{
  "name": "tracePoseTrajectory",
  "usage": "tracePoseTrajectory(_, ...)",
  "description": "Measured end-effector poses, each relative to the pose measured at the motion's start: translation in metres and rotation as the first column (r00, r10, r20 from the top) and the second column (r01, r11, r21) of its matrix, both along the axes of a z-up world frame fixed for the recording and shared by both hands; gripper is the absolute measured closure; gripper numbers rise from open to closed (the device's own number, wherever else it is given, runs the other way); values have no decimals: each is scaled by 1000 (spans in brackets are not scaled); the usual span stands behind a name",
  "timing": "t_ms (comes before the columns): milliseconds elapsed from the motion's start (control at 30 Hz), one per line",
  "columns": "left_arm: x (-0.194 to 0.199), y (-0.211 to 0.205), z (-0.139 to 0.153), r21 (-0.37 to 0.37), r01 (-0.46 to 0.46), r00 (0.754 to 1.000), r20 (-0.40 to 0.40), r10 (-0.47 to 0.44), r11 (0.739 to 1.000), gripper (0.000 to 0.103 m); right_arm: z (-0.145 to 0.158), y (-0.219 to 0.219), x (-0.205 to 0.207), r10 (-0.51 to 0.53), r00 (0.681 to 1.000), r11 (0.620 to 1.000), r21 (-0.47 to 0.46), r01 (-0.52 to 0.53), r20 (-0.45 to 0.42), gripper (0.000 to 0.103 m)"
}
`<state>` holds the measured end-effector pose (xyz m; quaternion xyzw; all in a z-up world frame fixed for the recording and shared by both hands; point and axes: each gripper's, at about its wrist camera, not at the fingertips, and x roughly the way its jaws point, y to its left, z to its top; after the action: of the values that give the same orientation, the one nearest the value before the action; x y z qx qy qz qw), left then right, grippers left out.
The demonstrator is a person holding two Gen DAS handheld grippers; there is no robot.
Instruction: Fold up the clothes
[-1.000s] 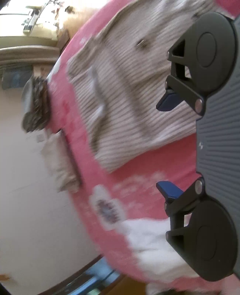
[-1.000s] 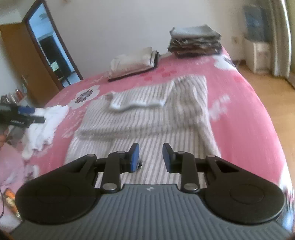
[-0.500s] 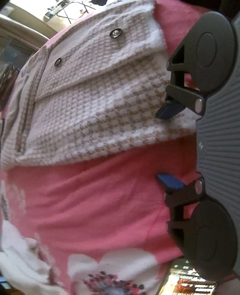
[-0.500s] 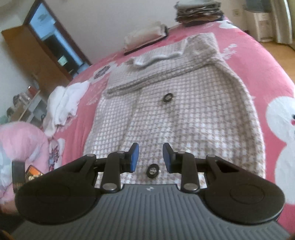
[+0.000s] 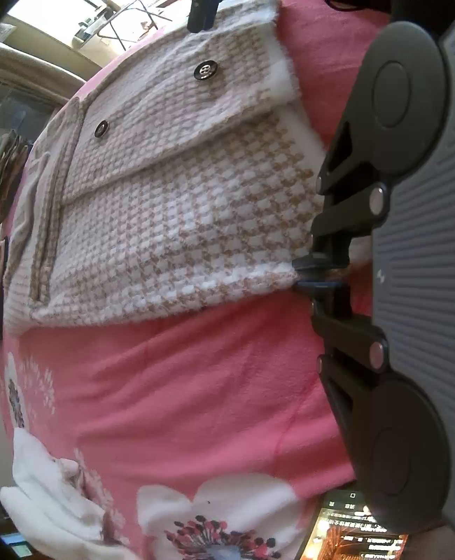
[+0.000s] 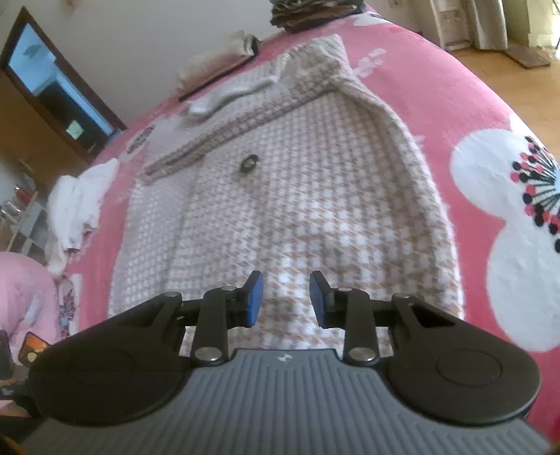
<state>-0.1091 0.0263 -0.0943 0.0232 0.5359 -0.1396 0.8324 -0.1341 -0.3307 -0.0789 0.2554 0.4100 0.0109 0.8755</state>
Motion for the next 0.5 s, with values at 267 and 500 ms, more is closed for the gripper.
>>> tracePoseTrajectory(267,3,3,-8,-75,-21,999,-43,18,997,66,-4,-1,2,25,1000,999,-35,-25,-1,73)
tracePoseTrajectory(500,-4,-29,-10,-8,86,995,-44,-86,996,17,-5,1,4,26,1000,999,-18,-26,-8,67)
